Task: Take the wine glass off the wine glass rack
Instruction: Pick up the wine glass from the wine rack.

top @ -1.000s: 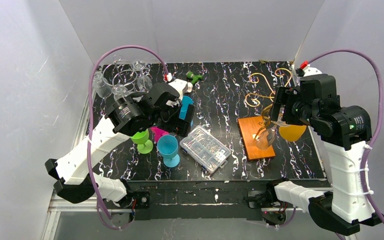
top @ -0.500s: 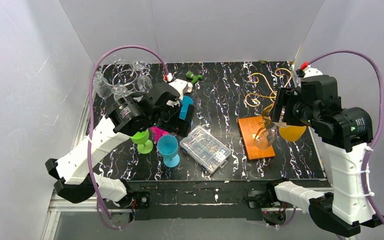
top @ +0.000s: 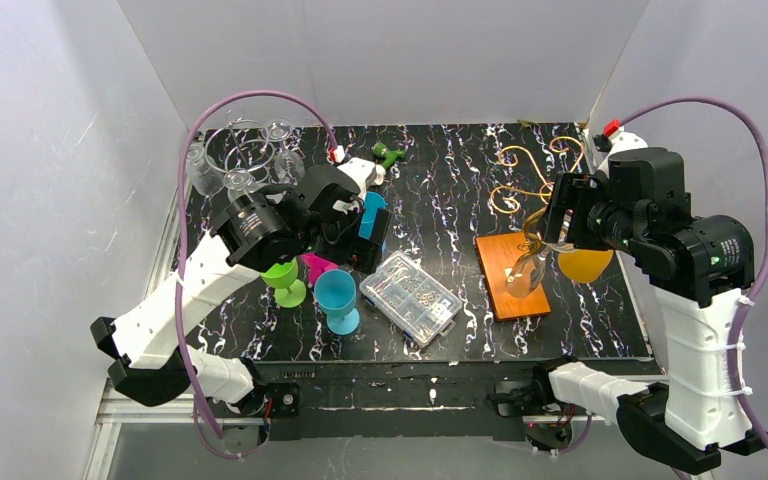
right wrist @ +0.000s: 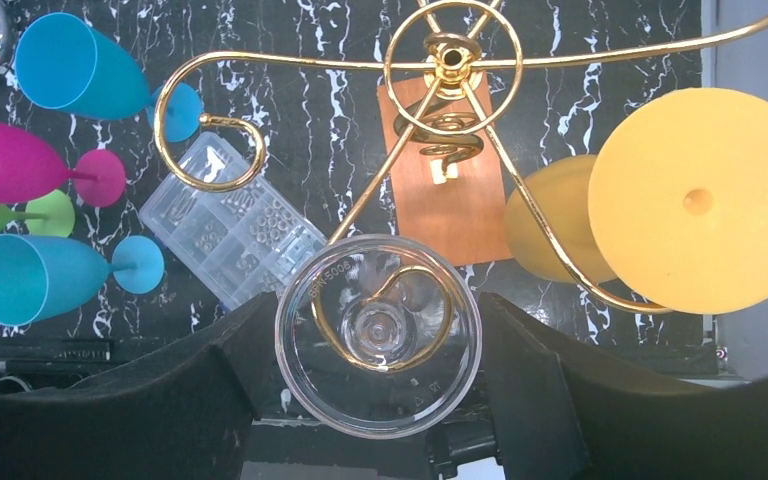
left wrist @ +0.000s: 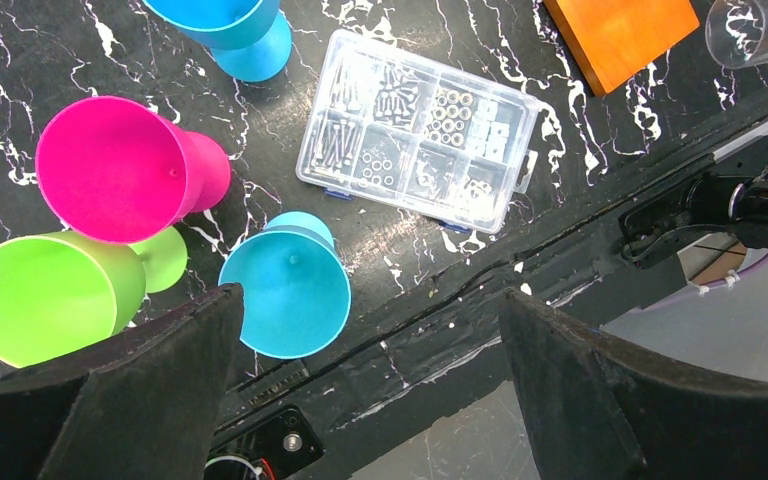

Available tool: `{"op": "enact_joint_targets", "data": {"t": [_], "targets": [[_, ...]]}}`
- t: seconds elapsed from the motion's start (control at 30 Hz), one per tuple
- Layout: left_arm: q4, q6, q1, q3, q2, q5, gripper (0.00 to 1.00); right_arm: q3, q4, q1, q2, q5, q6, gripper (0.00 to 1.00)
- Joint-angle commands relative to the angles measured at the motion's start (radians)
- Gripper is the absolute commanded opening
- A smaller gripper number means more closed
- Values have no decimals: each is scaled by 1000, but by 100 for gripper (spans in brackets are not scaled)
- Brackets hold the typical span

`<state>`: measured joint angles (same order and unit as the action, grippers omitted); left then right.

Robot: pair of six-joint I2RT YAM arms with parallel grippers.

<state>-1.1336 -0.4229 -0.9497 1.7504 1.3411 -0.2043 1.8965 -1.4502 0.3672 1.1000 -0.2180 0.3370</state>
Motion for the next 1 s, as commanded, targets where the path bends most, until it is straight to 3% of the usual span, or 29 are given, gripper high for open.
{"op": "enact_joint_targets", "data": {"t": [0.0,0.57,0.97], "targets": [[-20,4,-4,43,-4,-20,98,42,25,2,-6,43,-11,47],[-11,1,-4,41,3,-17,98,94,39,2,32,42,-3,46],[-1,2,-6,40,-8,-14,98,92,82,2,63,-51,28,45]]}}
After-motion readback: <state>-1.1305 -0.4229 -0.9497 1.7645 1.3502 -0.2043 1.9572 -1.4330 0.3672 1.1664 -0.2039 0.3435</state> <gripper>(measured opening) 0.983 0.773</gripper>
